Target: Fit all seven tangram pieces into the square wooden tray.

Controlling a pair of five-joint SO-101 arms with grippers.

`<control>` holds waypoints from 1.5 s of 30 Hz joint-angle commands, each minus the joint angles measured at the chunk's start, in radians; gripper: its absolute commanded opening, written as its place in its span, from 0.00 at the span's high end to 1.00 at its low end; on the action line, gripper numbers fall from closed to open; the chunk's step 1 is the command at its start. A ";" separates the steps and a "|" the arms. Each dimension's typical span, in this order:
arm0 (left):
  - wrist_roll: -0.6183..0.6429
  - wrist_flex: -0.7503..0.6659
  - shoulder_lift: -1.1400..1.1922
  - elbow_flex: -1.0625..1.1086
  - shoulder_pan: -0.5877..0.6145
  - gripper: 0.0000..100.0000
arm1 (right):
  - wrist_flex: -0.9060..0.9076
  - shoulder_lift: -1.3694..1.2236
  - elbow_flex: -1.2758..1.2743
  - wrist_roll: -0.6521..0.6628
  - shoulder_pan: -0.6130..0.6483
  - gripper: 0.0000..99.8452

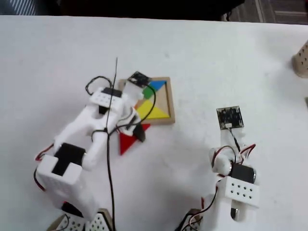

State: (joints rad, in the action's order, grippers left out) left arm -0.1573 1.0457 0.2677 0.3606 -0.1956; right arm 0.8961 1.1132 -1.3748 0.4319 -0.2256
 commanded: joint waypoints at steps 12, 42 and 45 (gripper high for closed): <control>-0.015 -0.132 -0.196 0.192 -0.031 0.65 | -0.024 0.012 0.006 0.006 0.013 0.98; -0.130 -0.138 -0.188 0.189 -0.019 0.65 | -0.018 0.019 -0.005 0.017 -0.070 0.98; -0.126 -0.157 -0.189 0.195 -0.021 0.65 | -0.016 0.013 -0.005 0.051 -0.070 0.98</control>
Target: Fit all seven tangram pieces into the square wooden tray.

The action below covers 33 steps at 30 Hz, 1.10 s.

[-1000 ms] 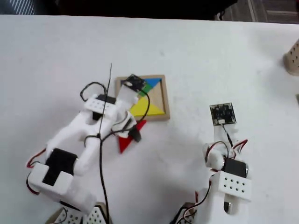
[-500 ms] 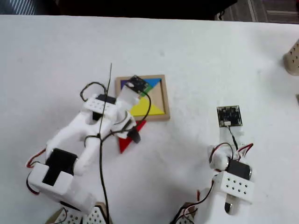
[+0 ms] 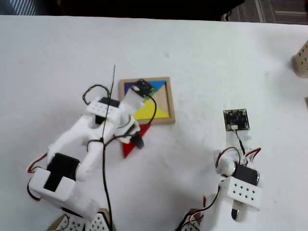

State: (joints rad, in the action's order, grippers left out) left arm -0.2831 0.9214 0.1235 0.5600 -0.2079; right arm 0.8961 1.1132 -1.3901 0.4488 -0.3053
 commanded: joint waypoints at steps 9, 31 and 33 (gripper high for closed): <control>-0.011 -0.034 -0.045 -0.005 -0.013 0.82 | -0.018 0.012 0.011 0.032 0.010 0.98; 0.051 -0.028 -0.047 0.003 -0.001 0.66 | -0.022 0.012 0.011 0.032 0.010 0.98; 0.075 -0.009 -0.045 -0.003 -0.001 0.66 | -0.022 0.012 0.011 0.032 0.010 0.98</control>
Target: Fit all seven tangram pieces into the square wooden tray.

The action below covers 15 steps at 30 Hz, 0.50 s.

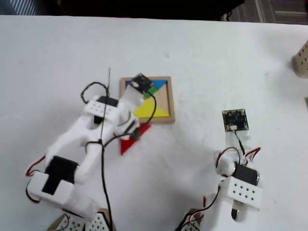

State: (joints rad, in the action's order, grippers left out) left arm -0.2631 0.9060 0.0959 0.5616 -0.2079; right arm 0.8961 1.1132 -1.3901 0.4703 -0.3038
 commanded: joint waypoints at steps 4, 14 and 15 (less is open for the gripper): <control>0.061 0.026 -0.016 -0.005 -0.002 0.68 | -0.022 0.012 0.011 0.011 0.008 0.98; 0.078 0.023 -0.015 -0.005 -0.015 0.68 | -0.022 0.012 0.011 0.011 0.008 0.98; 0.109 0.025 -0.015 -0.005 -0.025 0.69 | -0.022 0.012 0.011 0.011 0.008 0.98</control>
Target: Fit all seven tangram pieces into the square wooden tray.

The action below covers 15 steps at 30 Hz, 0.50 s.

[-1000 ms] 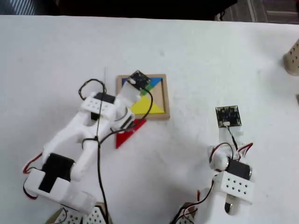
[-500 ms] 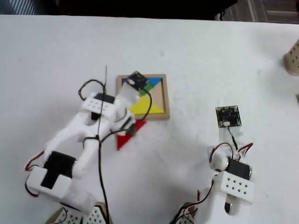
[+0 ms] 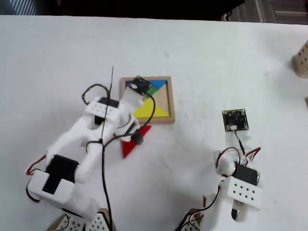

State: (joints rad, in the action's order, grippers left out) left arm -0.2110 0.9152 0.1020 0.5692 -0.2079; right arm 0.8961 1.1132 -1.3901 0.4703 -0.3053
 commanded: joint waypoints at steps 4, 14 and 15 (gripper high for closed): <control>0.198 0.018 -0.021 -0.005 -0.065 0.74 | -0.022 0.012 0.011 0.011 0.012 0.98; 0.244 0.012 0.004 -0.005 -0.071 0.75 | -0.022 0.012 0.011 0.012 0.012 0.98; 0.242 0.015 0.012 -0.009 -0.071 0.76 | -0.022 0.012 0.011 0.012 0.012 0.98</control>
State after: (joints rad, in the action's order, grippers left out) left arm 0.0207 0.9152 0.1020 0.5692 -0.2509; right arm 0.8961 1.1132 -1.3901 0.4703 -0.3053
